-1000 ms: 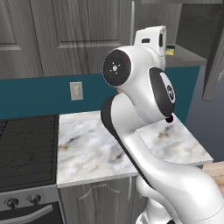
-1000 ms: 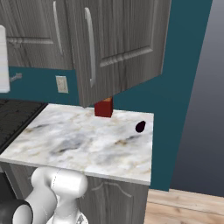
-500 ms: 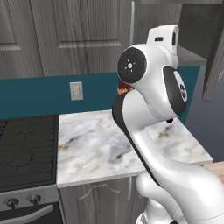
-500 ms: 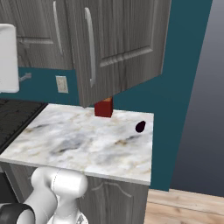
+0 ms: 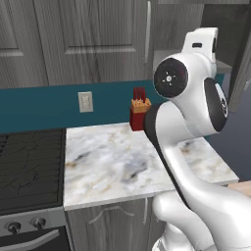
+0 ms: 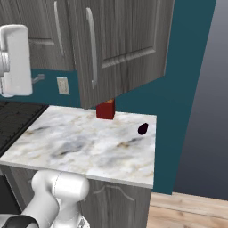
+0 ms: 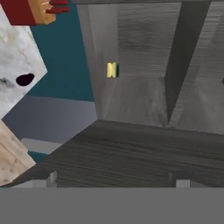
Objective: Pick the sponge and sponge from the cabinet and place them on the counter.
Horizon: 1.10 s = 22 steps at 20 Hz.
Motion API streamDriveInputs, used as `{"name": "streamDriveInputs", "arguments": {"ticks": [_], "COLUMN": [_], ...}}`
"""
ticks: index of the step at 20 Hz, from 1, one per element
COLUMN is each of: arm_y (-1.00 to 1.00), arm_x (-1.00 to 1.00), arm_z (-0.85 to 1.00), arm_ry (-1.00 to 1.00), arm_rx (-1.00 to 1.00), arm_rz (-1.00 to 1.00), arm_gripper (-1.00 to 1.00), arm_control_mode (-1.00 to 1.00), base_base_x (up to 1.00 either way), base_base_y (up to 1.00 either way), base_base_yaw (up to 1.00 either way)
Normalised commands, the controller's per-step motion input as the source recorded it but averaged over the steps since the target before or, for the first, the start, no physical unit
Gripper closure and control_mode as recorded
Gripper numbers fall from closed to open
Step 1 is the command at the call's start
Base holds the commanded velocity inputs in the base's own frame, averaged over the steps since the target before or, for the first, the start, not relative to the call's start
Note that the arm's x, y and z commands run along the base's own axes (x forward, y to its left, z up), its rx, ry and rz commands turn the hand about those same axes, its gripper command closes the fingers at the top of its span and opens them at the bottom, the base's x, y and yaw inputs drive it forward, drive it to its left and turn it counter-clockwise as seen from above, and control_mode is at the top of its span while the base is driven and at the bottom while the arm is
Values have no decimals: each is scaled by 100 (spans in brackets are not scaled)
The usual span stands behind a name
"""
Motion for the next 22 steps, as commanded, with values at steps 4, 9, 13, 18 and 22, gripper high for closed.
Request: {"name": "streamDriveInputs", "arguments": {"ticks": [4, 9, 13, 18, 22], "arm_y": [-15, -21, -25, -20, 0], "arm_x": [4, 1, 0, 2, 21], "arm_z": [0, 0, 0, 0, 0], "arm_ry": [-2, 0, 0, 0, 0], "arm_rx": [0, 0, 0, 0, 0], "arm_rz": [0, -3, -9, -9, -6], "arm_gripper": [-100, -100, -100, -100, -100], "arm_control_mode": [-100, -100, -100, -100, -100], "base_base_x": [0, 0, 0, 0, 0], "base_base_y": [0, 0, 0, 0, 0], "base_base_yaw": [0, 0, 0, 0, 0]}}
